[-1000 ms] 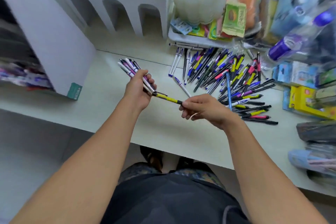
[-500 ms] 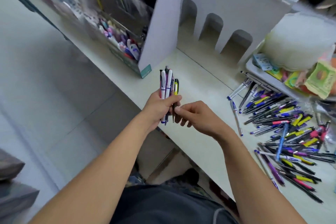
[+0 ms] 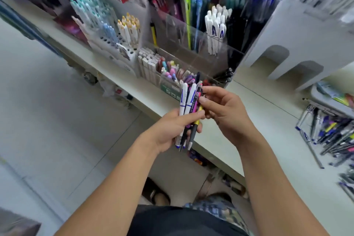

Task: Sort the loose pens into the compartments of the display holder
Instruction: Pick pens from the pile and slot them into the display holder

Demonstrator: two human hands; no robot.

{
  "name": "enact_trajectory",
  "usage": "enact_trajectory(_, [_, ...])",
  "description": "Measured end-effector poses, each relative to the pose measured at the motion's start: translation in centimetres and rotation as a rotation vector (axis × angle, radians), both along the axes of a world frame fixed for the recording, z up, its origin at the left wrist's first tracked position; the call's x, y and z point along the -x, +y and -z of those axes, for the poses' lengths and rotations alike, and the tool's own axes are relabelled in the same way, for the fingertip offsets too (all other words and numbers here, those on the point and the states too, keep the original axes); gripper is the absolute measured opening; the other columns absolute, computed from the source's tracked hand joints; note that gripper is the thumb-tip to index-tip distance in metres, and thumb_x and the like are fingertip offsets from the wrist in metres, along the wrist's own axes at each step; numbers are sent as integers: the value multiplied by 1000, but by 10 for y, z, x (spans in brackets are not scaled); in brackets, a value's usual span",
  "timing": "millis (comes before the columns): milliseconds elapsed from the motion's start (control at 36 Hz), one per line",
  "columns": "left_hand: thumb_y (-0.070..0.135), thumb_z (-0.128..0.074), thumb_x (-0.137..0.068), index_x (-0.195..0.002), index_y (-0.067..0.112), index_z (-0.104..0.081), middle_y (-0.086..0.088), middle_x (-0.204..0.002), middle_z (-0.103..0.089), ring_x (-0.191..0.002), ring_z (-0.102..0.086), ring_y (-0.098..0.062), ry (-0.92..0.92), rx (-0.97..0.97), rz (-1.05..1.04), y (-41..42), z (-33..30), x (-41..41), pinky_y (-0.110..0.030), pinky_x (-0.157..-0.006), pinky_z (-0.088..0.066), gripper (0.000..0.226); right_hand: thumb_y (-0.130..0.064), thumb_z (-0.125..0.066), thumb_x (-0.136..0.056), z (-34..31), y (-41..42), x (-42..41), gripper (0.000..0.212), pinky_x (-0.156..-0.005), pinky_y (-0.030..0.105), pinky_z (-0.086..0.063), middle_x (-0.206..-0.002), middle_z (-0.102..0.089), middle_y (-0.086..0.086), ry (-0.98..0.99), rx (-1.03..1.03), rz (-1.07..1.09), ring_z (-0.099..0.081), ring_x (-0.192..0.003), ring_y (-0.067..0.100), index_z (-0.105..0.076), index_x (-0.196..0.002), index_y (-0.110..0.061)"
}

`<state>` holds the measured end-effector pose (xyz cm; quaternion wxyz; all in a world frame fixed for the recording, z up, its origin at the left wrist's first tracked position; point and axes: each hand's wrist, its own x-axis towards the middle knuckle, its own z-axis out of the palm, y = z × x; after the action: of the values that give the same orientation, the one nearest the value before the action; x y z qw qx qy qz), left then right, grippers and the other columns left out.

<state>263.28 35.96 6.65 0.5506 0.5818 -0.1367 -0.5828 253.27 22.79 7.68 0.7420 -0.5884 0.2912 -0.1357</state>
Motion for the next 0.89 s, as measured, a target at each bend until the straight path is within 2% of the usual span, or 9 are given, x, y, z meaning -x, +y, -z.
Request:
enact_trajectory(167, [36,-62,-98,-94,14,-65,-2,-60,-55,-68,-63,-17,74,55,75,3,-11,-47,-25,-56,-47,23,-4,-70,-90,-10,11,-35,25,-62,27,-49,-86,-67,11,-31,28,192,-60,-68,18,-71,-114,-11])
enact_trajectory(306, [36,-65,-87,-98,7,-64,-2,-58,-51,-47,-48,-13,222,113,67,-6,-18,-73,-18,-44,-39,31,-9,-73,-85,-16,6,-54,32,-66,26,-57,-86,-71,12,-39,-39,225,-67,-72,20,-67,-117,-7])
enact_trajectory(444, [27,-63,-99,-98,10,-64,-6,-67,-63,-44,-48,-14,27,18,-139,-12,-17,-111,-21,-42,-39,17,-8,-76,-85,-19,-4,-94,22,-71,29,-58,-86,-75,12,-77,27,325,-71,-78,21,-73,-106,-7])
enact_trajectory(500, [24,-61,-100,-102,10,-66,-5,-69,-62,-43,-45,-12,-10,-13,-226,-7,-16,-138,-21,-41,-36,15,-3,-75,-89,-23,-12,-121,17,-73,29,-58,-84,-74,7,-173,116,466,-70,-79,20,-75,-104,-10])
enact_trajectory(583, [13,-53,-102,-113,8,-69,-2,-65,-54,-40,-38,-7,74,-15,-169,9,-18,-174,-18,-40,-28,20,-2,-73,-92,-35,-22,-161,17,-77,33,-59,-89,-75,8,-310,320,620,-71,-81,21,-75,-107,-9])
enact_trajectory(639, [9,-50,-99,-101,11,-71,-1,-63,-52,-39,-35,-5,133,-2,-117,16,-20,-191,-18,-41,-24,21,-3,-74,-91,-34,-24,-184,20,-81,34,-58,-94,-74,10,-349,468,646,-70,-85,20,-74,-111,-5])
enact_trajectory(722, [8,-53,-96,-95,10,-52,-2,-67,-54,-39,-37,-5,200,37,-136,13,-22,-205,-16,-38,-29,2,-4,-77,-88,-15,-26,-212,21,-83,33,-57,-98,-73,4,-285,760,580,-70,-91,16,-76,-109,-5])
enact_trajectory(806, [7,-53,-99,-106,10,-48,-3,-73,-58,-44,-40,-7,197,67,-146,4,-17,-213,-16,-39,-31,9,-3,-76,-88,8,-26,-234,18,-80,27,-55,-94,-69,1,-175,999,511,-65,-86,12,-79,-106,-3])
enact_trajectory(889, [17,-65,-90,-115,6,-55,-4,-79,-63,-49,-46,-9,158,52,-131,-2,-12,-221,-17,-42,-36,29,-4,-72,-90,21,-26,-249,18,-78,27,-55,-94,-71,5,-37,1090,416,-64,-85,13,-78,-107,-4])
